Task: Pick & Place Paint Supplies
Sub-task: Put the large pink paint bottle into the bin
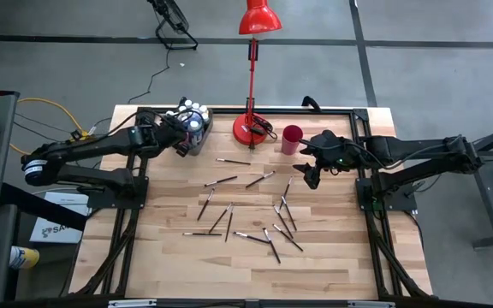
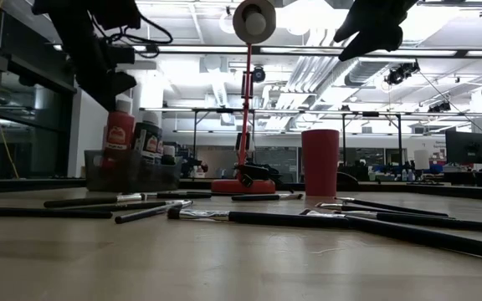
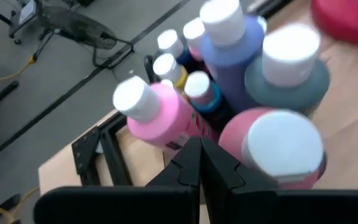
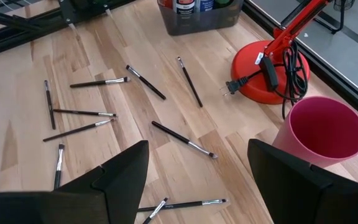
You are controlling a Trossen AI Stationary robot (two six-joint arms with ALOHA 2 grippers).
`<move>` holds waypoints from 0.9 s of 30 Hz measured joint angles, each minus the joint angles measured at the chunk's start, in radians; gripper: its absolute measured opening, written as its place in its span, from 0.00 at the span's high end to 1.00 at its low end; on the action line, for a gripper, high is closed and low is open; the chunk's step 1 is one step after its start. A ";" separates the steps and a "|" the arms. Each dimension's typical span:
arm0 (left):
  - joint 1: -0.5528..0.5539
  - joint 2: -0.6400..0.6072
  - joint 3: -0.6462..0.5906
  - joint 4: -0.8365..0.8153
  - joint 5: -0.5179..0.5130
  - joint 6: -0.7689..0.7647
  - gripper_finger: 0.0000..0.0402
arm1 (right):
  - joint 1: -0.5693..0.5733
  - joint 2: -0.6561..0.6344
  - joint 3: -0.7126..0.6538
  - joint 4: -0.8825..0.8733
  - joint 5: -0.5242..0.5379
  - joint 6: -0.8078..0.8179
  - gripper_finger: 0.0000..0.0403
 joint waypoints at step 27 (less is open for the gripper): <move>0.000 -0.055 -0.053 0.139 0.076 0.048 1.00 | 0.000 0.000 0.000 0.000 0.027 0.021 0.34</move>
